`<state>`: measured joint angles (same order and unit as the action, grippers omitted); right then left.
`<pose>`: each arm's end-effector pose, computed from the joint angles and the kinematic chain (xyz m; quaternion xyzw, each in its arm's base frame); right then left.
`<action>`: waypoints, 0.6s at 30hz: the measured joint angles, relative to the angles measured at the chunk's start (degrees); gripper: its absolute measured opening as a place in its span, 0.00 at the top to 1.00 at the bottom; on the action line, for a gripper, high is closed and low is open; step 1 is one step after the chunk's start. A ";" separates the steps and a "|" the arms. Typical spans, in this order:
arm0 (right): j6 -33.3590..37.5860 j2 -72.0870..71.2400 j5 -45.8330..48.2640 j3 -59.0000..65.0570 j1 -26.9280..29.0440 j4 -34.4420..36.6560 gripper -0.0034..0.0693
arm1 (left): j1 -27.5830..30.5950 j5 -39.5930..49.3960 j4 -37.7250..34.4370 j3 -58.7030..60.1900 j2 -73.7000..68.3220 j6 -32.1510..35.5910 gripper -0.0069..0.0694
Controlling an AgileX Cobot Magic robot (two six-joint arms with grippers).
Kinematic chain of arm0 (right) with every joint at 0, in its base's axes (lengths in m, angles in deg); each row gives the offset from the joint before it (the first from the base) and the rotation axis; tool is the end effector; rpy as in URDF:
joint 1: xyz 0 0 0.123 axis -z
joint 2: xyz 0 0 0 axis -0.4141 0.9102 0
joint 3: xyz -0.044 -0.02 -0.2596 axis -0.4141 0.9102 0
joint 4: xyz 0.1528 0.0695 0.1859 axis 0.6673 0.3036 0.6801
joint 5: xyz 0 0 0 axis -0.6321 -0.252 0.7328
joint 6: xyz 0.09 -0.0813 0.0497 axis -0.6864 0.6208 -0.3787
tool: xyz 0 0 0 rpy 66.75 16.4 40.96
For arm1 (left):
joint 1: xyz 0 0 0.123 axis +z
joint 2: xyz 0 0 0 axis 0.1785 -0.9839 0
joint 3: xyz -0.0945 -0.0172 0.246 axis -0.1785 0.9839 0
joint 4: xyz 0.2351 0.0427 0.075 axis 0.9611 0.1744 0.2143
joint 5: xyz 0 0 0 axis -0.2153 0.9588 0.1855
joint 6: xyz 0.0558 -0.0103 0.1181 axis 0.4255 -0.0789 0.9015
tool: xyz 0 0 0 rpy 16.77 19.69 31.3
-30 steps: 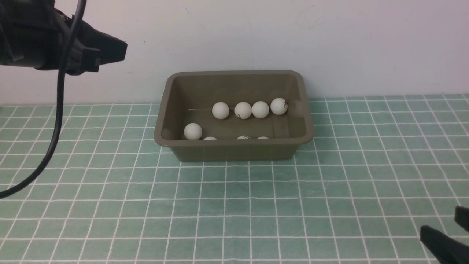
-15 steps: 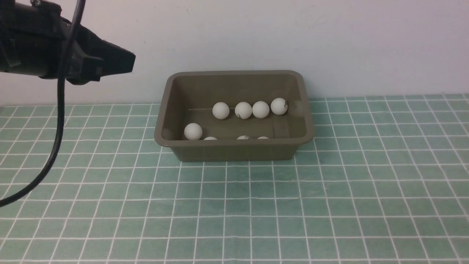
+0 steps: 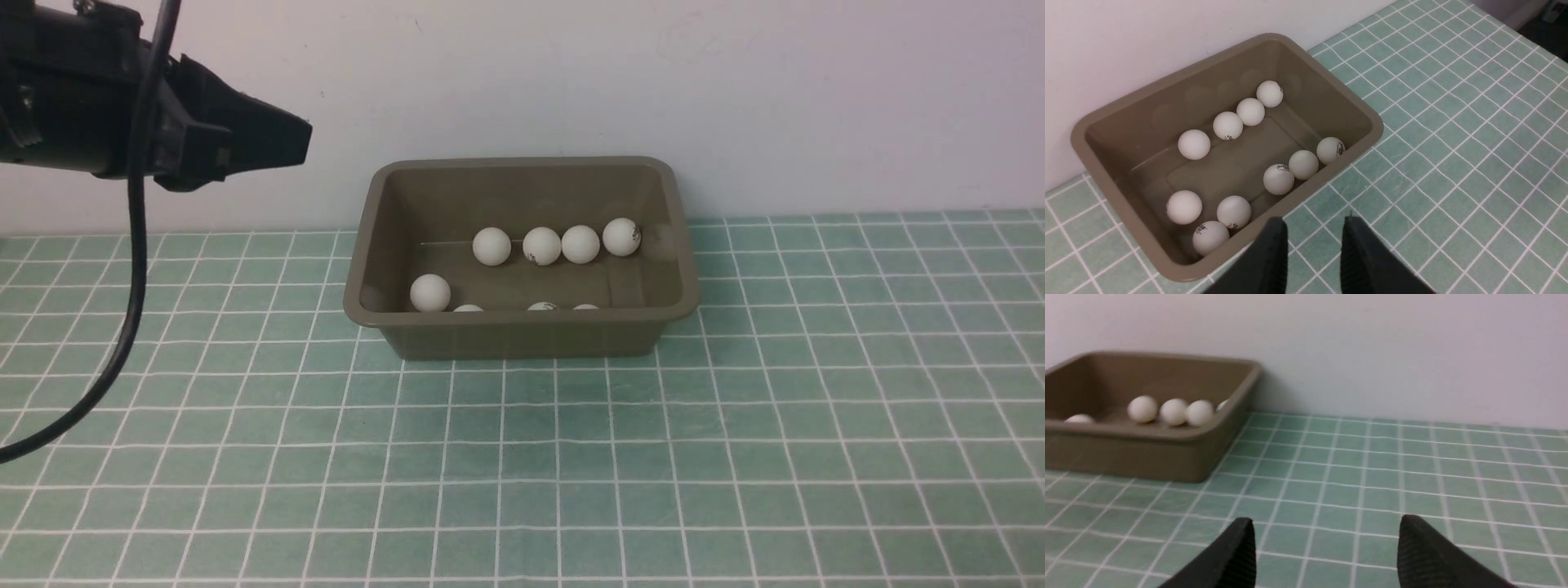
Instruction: Put the table tennis balls in the box on the green coffee tablecloth.
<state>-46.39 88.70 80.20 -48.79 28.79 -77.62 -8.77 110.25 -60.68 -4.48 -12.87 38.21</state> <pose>0.1116 0.0006 0.1582 0.0160 0.8124 0.0097 0.5828 0.2880 -0.0756 0.3583 0.2665 0.8233 -0.2322 0.4441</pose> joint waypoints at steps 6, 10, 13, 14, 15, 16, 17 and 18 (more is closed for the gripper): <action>-0.06 -1.36 -0.42 0.12 2.89 0.06 0.36 | 0.00 0.49 -1.01 0.00 0.00 0.19 0.68; -0.06 -1.48 -0.42 0.12 4.69 -0.46 0.36 | 0.00 0.62 -1.16 0.00 0.00 0.19 0.68; -0.06 -1.50 -0.37 0.12 4.82 -1.58 0.36 | 0.00 0.73 -1.60 0.00 0.00 0.24 0.68; -0.06 -1.50 -0.37 0.12 4.82 -2.36 0.36 | 0.00 0.87 -2.12 0.00 0.00 0.24 0.68; -0.06 -1.55 -0.37 0.12 4.82 -3.06 0.36 | 0.00 1.03 -2.37 0.00 0.00 0.50 0.68; -0.06 -1.55 -0.37 0.12 4.82 -3.57 0.36 | 0.00 1.29 -2.80 0.00 0.00 0.67 0.68; -0.06 -1.55 -0.37 0.12 4.82 -4.30 0.36 | 0.00 2.07 -3.86 0.00 0.00 1.03 0.68; -0.06 -1.55 -0.37 0.12 4.82 -4.37 0.36 | 0.00 2.21 -4.34 0.00 0.00 1.17 0.68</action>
<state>-46.44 87.15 79.83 -48.67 33.62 -81.98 -8.77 112.46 -65.02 -4.48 -12.87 39.38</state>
